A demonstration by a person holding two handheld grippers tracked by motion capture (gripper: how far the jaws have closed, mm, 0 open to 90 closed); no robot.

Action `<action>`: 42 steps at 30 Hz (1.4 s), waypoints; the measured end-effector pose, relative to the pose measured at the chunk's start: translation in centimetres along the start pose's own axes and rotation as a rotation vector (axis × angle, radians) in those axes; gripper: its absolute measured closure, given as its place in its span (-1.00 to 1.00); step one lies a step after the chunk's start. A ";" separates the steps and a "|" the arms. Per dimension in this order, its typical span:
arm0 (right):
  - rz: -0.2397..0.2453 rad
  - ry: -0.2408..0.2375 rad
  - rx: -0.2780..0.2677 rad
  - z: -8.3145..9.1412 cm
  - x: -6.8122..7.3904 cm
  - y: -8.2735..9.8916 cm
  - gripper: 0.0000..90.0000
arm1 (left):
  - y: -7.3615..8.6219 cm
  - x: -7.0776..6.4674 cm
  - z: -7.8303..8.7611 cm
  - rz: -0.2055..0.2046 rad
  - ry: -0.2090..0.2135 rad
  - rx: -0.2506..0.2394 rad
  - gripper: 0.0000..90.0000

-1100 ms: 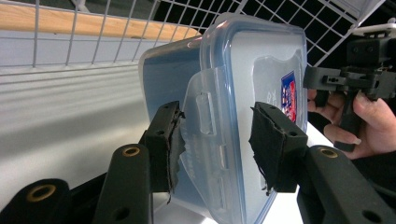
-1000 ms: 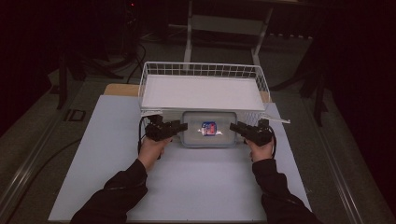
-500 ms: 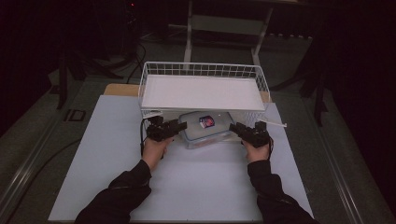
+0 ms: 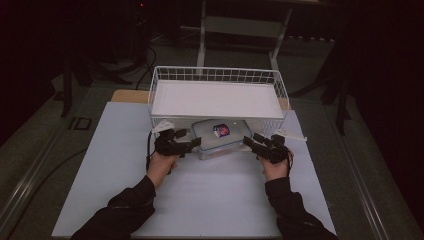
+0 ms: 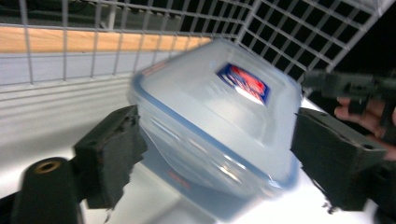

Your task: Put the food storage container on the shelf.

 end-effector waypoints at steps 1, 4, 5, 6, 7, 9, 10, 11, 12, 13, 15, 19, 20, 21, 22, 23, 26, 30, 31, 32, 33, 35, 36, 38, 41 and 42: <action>0.010 0.010 0.004 0.1 0.3 0.2 -0.09 | 0.1 -0.3 0.2 -0.026 -0.001 0.004 -0.68; 0.044 0.010 0.022 -0.1 1.3 0.8 -0.10 | 0.4 -1.2 1.1 -0.068 0.005 0.013 -0.73; 0.054 0.011 0.028 -0.1 1.6 1.0 -0.10 | 0.4 -1.5 1.4 -0.074 0.009 0.016 -0.76; 0.061 0.005 0.038 -0.3 1.8 1.3 -0.11 | 0.5 -1.7 1.7 -0.081 0.013 0.019 -0.80; 0.068 0.008 0.042 -0.4 2.0 1.5 -0.11 | 0.7 -2.0 2.0 -0.079 0.018 0.020 -0.86; 0.075 -0.003 0.056 -0.7 2.4 1.9 -0.04 | 1.0 -2.5 2.6 -0.076 0.016 0.019 -0.98; 0.083 0.000 0.063 -0.8 2.6 2.1 0.03 | 1.2 -2.7 2.9 -0.072 0.015 0.013 -0.99; 0.090 -0.004 0.071 -0.9 2.7 2.2 0.17 | 1.4 -3.0 3.2 -0.068 0.021 0.012 -1.00; 0.101 0.001 0.080 -1.1 2.9 2.3 0.20 | 1.6 -3.3 3.5 -0.068 0.029 0.013 -1.00; 0.114 0.007 0.085 -1.3 3.1 2.4 0.28 | 1.8 -3.6 3.8 -0.074 0.033 0.018 -1.00; 0.124 0.002 0.101 -1.6 3.5 2.6 0.54 | 2.2 -4.1 4.4 -0.084 0.042 0.025 -1.00; 0.144 0.018 0.132 -2.3 3.9 3.0 0.98 | 3.0 -4.5 5.4 -0.101 0.041 0.026 -1.00; 0.145 0.016 0.139 -2.6 4.0 3.0 1.00 | 3.2 -4.5 5.6 -0.106 0.037 0.025 -1.00; 0.146 0.006 0.141 -2.8 4.2 3.1 1.00 | 3.3 -4.5 5.7 -0.108 0.032 0.023 -1.00; 0.153 0.014 0.144 -3.0 4.3 3.0 1.00 | 3.4 -4.4 5.8 -0.102 0.035 0.015 -1.00; 0.158 0.010 0.149 -3.2 4.5 3.0 1.00 | 3.5 -4.3 5.8 -0.095 0.036 0.011 -1.00; 0.170 0.020 0.166 -4.0 5.0 3.1 1.00 | 3.6 -3.9 5.9 -0.092 0.026 0.003 -1.00; 0.180 0.013 0.174 -5.6 5.8 3.1 1.00 | 3.5 -3.8 6.0 -0.098 0.014 -0.012 -1.00; 0.177 0.014 0.174 -6.0 5.9 3.0 1.00 | 3.5 -3.8 6.0 -0.102 0.012 -0.011 -1.00; 0.181 0.021 0.172 -6.4 6.0 2.9 1.00 | 3.5 -3.8 6.1 -0.102 0.014 -0.013 -1.00; 0.180 0.023 0.172 -6.8 6.1 2.8 1.00 | 3.5 -3.7 6.1 -0.100 0.014 -0.019 -1.00; 0.169 0.028 0.163 -7.4 6.1 2.5 1.00 | 3.5 -3.6 6.1 -0.097 0.013 -0.018 -1.00; 0.159 0.030 0.164 -7.7 6.1 2.4 1.00 | 3.5 -3.6 6.1 -0.097 0.013 -0.021 -1.00; 0.141 0.032 0.165 -8.6 6.1 2.2 0.99 | 3.5 -3.5 6.2 -0.094 0.010 -0.019 -1.00; 0.141 0.034 0.166 -9.1 6.2 2.0 0.99 | 3.5 -3.4 6.2 -0.096 0.007 -0.022 -1.00; 0.142 0.033 0.165 -9.2 6.4 1.9 0.99 | 3.5 -3.4 6.2 -0.097 0.009 -0.024 -1.00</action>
Point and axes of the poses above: each handheld gripper's, and its own axes: z roughly backward along the jaws, y roughly out of its underside, x roughly to its left, the point moved 6 cm from there along -z, roughly forward along the jaws, and after that the axes turned 6 degrees about x, right-handed, at the moved point
